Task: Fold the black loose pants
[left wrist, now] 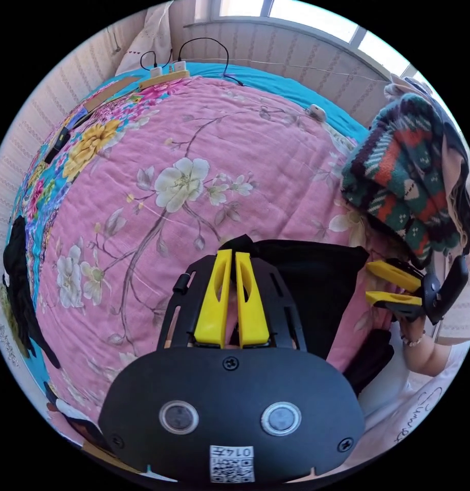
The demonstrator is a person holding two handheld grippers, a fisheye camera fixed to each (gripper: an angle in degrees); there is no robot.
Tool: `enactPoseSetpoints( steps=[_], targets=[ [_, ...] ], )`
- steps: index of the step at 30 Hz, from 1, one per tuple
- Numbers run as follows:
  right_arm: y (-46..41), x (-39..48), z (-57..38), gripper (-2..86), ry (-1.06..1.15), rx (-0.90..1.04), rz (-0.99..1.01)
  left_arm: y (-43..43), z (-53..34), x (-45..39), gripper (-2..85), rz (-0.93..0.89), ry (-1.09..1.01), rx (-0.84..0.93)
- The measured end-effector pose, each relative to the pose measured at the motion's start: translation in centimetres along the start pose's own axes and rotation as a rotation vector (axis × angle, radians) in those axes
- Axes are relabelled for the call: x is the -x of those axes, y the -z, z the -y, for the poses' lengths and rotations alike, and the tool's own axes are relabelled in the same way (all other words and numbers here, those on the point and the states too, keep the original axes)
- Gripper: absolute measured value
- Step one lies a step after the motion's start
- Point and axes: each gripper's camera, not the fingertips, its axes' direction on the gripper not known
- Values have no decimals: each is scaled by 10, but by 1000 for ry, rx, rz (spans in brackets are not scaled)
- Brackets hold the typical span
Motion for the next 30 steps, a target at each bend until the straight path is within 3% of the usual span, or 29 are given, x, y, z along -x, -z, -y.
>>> enactPoseSetpoints(
  steps=[3, 5, 7, 9, 13, 18, 23, 30],
  targets=[
    [-18, -6, 20, 115, -75, 93, 19, -5, -5, 4, -10, -23, 14, -22],
    [-7, -5, 28, 97, -117, -52, 128, -6, -9, 8, -10, -49, 26, -41],
    [-10, 2, 36, 60, -69, -47, 159, -5, -10, 11, -10, -65, 32, -45],
    [-19, 7, 44, 24, -75, 64, 120, -3, -11, 12, -10, -72, 36, -44],
    [15, 30, 19, 7, 55, -8, 41, 17, -10, 3, -10, -107, -38, -100],
    [42, 30, -16, 2, 23, -137, 0, 31, 5, -18, -10, -105, -117, -152],
    [18, 43, -17, 1, 97, -19, -156, 1, 21, -23, -10, -18, -51, -29],
    [28, 55, -25, 1, 104, -26, -142, 25, 0, -22, -10, -38, -48, -102]
  ],
)
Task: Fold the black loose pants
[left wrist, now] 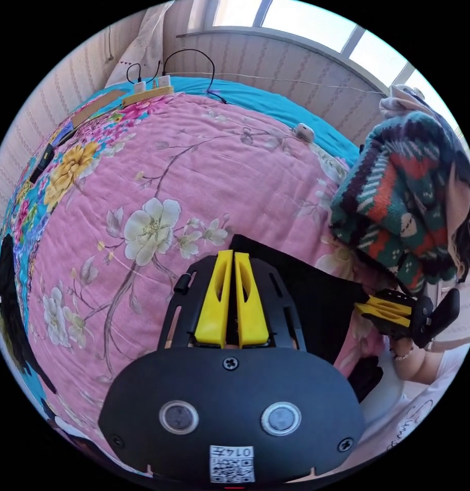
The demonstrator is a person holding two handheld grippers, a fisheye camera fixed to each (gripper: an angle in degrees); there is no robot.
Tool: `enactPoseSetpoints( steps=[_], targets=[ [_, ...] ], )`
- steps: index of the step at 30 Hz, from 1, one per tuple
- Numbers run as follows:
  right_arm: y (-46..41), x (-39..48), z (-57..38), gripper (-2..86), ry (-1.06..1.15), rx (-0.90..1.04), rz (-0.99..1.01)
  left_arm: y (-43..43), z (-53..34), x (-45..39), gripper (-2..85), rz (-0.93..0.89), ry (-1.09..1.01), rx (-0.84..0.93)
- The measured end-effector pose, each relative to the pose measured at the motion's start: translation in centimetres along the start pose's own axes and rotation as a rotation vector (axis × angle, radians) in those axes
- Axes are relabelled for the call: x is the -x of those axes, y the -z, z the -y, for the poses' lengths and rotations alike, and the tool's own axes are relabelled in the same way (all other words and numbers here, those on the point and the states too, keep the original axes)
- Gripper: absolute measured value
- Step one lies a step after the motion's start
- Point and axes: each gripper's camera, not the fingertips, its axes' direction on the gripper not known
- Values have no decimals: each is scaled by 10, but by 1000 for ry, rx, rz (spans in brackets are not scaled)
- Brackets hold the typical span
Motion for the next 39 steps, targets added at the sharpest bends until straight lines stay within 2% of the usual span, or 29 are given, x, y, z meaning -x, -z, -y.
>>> enactPoseSetpoints(
  steps=[3, 7, 13, 15, 21, 23, 25, 30, 33, 37, 39],
  targets=[
    [7, 8, -4, 0, 7, -26, -10, 15, -7, 9, -10, -30, 53, -43],
    [-2, 13, -7, -1, -2, 38, -6, 0, -21, 30, -10, -106, 239, 32],
    [0, 24, -13, -1, 7, 53, -10, 27, -39, 16, -10, -32, 167, -22],
    [1, 28, -15, -1, 11, 55, -17, 31, -42, 15, -10, -97, 169, -47],
    [1, 39, -23, 0, 24, 63, -29, 21, -60, -2, -10, -60, 169, 24],
    [1, 44, -27, 1, 32, 64, -40, 37, -67, -3, -10, -50, 228, 55],
    [1, 48, -30, 2, 35, 59, -49, 68, -82, -11, -10, 5, 192, 3],
    [2, 65, -37, 10, 76, 54, -129, 171, -182, -66, -9, 15, -1, -59],
    [9, 73, -45, 26, 92, 50, -191, 217, -294, -111, -7, 108, -69, -20],
    [55, 90, -70, 67, 109, 20, -231, 255, -454, -153, 22, 127, 135, 33],
    [78, 93, -92, 75, 82, 7, -171, 268, -512, -169, 35, 112, 250, -19]
  ],
)
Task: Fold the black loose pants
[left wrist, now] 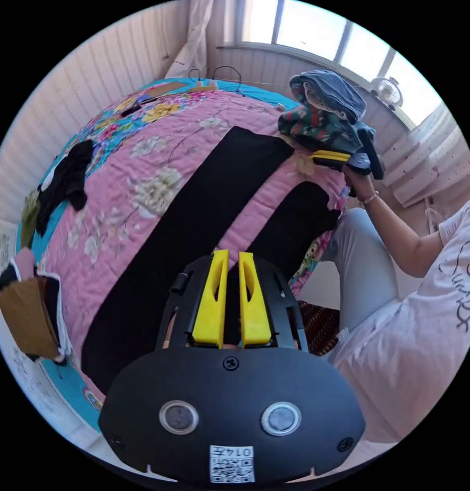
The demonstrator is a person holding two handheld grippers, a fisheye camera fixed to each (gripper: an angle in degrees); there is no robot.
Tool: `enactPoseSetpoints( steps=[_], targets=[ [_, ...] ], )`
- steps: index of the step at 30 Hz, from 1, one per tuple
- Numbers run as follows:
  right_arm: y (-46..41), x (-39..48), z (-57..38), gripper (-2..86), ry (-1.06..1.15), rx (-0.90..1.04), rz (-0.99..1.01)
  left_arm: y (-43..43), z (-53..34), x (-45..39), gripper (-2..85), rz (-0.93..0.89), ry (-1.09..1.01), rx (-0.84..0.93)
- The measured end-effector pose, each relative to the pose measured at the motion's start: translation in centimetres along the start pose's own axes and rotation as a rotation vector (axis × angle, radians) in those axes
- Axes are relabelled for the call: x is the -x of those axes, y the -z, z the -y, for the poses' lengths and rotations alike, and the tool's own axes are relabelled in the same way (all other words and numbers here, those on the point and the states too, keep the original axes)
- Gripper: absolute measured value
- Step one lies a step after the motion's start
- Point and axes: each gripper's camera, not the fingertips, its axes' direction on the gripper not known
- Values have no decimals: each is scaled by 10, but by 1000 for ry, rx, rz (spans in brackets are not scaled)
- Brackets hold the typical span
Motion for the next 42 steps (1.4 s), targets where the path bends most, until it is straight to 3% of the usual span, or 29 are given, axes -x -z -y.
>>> enactPoseSetpoints(
  steps=[2, 6, 9, 12, 16, 21, 27, 30, 33, 38, 42],
  targets=[
    [19, 1, -33, 84, -58, 56, 119, 5, -59, -4, 43, 5, 87, -28],
    [25, 13, -72, 144, -64, 158, 354, -12, -99, -6, 67, 27, 190, 1],
    [12, 22, -86, 159, -49, 252, 291, -30, -109, -8, 86, 76, 207, -25],
    [-10, 19, -87, 149, -54, 371, 237, -60, -109, -7, 97, 40, 221, 76],
    [-18, 11, -82, 84, -80, 434, 278, -79, -121, -2, 79, 25, 297, 121],
    [3, 14, -60, 19, 92, 382, 142, -61, -132, 7, -2, -26, 274, 102],
    [61, -11, 1, 9, 126, 77, 248, 9, -140, 16, -10, -62, 223, -98],
    [95, -18, 3, 8, 183, -70, 176, 30, -145, 14, -10, -144, 188, -190],
    [102, -36, -24, 8, 156, -109, 105, 11, -147, 12, -10, -298, 179, -161],
    [10, -80, -95, 11, -10, 292, 151, -61, -161, 19, -10, -430, 321, -28],
    [-37, -97, -133, 19, -82, 468, 127, -70, -167, 19, -8, -398, 331, 11]
  ],
)
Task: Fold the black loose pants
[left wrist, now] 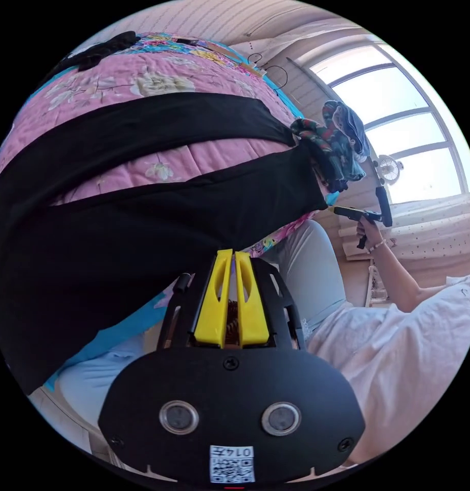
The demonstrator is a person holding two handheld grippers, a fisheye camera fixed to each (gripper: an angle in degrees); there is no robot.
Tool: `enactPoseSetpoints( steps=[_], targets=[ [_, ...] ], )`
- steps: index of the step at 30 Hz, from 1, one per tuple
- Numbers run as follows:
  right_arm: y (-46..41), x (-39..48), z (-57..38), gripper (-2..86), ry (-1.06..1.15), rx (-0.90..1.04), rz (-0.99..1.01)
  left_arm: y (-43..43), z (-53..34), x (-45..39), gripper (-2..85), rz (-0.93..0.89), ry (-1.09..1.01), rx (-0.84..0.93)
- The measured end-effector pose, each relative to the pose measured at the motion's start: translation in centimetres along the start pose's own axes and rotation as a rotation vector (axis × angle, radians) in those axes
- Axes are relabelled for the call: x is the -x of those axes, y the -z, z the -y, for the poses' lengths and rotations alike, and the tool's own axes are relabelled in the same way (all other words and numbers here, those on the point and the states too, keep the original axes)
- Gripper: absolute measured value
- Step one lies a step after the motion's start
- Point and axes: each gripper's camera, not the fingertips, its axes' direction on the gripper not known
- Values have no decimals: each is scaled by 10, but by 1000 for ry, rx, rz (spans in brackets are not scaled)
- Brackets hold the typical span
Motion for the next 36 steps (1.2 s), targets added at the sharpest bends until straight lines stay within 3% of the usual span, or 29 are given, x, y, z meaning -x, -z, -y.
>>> enactPoseSetpoints(
  steps=[9, 18, 21, 26, 30, 36],
  targets=[
    [-5, -28, 22, 85, -3, -221, -31, 8, 5, 17, 30, 64, 93, -83],
    [-85, -111, -46, 106, -407, -296, 310, -53, 172, -89, 41, -56, -349, -24],
    [-105, -144, -68, 109, -538, -342, 441, -98, 239, -151, 38, -62, -501, 26],
    [-144, -187, -92, 99, -648, -365, 574, -208, 308, -226, 74, 128, -612, 230],
    [-166, -206, -90, 97, -656, -376, 645, -267, 328, -226, 67, 275, -594, 350],
    [-205, -242, -79, 88, -657, -325, 741, -300, 354, -212, 22, 208, -525, 388]
  ],
)
